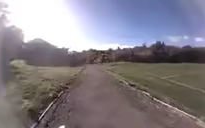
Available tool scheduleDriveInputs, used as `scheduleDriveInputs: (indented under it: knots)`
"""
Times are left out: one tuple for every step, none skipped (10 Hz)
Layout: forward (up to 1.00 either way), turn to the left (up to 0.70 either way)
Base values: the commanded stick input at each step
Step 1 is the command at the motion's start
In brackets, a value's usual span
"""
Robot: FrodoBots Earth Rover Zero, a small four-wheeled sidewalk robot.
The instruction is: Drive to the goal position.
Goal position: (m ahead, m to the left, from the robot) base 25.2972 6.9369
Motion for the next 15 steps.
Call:
scheduleDriveInputs:
  knots:
    - [1.0,0.01]
    - [1.0,0.01]
    - [1.0,0.01]
    - [1.0,0.01]
    - [1.0,0.01]
    - [1.0,0.25]
    - [1.0,0.37]
    - [1.0,0.41]
    - [1.0,0.38]
    - [1.0,0.2]
    - [1.0,0.01]
    - [1.0,0.01]
    - [1.0,0.01]
    - [1.0,0.01]
    - [1.0,0.01]
